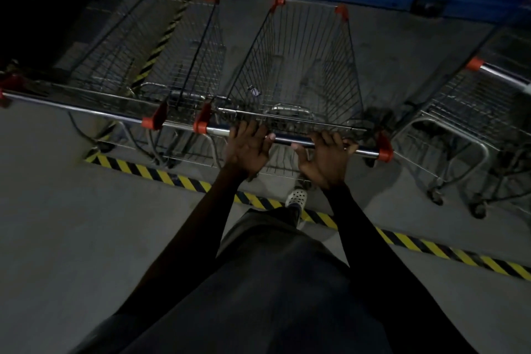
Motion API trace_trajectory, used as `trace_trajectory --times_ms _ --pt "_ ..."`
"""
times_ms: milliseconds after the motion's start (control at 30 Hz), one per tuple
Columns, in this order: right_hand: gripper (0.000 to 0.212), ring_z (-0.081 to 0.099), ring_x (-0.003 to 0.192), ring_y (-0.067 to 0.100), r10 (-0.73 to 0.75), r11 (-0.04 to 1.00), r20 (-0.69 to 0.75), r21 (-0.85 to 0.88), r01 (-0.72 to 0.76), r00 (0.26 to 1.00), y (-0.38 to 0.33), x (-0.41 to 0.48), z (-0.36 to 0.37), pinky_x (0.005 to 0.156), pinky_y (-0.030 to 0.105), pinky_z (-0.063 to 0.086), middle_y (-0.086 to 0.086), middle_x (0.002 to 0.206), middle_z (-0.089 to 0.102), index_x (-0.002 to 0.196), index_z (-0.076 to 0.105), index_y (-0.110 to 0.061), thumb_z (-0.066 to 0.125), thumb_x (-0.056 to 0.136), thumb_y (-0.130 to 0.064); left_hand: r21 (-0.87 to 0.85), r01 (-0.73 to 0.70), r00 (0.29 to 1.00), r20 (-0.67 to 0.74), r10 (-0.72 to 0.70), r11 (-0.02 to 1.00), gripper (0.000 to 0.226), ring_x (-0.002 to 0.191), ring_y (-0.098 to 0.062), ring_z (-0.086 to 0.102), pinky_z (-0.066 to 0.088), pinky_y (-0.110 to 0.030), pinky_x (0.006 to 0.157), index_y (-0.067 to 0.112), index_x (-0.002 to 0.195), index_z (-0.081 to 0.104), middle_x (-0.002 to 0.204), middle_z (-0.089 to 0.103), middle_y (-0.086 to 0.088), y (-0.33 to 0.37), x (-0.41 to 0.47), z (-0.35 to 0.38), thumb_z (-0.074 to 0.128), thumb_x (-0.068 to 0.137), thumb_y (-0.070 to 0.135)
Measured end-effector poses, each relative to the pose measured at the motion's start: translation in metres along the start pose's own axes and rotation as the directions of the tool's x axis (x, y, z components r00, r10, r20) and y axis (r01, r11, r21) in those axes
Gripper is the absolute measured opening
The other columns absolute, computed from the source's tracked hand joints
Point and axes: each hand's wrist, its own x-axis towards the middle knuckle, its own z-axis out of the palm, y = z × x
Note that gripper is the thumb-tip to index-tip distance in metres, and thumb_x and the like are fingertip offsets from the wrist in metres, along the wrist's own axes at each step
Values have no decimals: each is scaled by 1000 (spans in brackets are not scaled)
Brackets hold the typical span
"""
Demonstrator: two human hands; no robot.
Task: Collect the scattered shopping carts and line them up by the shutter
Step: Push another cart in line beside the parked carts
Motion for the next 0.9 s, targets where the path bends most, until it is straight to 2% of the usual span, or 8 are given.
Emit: trace_trajectory --times_ms 167,400,533,667,767,900 --pt "43 57 95 27 -19 999 -124 25 22 992 -7 -10 1 89 47 30 -1 93 67 94 68 -19 63 92 -62 -14 -18 1000 -17 18 1000 40 96 -33 55 42 -47 88 12 103 65 103 61 -12 1 -12 -4 36 107 40" --pt "44 57 95 28 -37 999 -162 10 39 986 -1 -1 5 89 49 33 1 95 66 95 69 -18 60 94 -61 -20 -8 1000 -23 7 1000 39 95 -30 52 38 -45 85 14 102 64 101 59 -8 3 -1 -1 36 106 41" --pt "48 57 94 29 -38 999 -108 1 38 993 4 13 14 87 51 36 3 93 64 93 67 -16 54 97 -63 -35 15 999 -34 -16 999 37 96 -30 52 35 -45 91 15 101 65 101 60 -5 0 16 7 39 105 40" --pt "46 57 94 28 -19 1000 -92 22 21 996 12 47 28 86 48 35 2 89 64 92 65 -18 57 96 -63 -59 22 999 -23 -24 998 39 98 -31 53 35 -43 89 14 102 66 105 63 -8 -6 54 17 38 104 40" --pt "44 58 96 29 -9 999 -82 33 12 997 23 81 44 86 48 36 2 91 64 92 64 -18 59 96 -61 -41 22 1000 18 -21 999 42 104 -33 54 33 -43 93 13 108 66 112 64 -8 -12 92 31 35 104 42" --pt "47 57 102 30 32 998 13 44 -33 999 40 145 76 90 51 40 4 99 67 99 68 -17 56 97 -63 -3 2 1000 8 -2 1000 41 104 -33 54 34 -45 93 16 107 68 108 64 -6 -27 164 56 37 104 43"
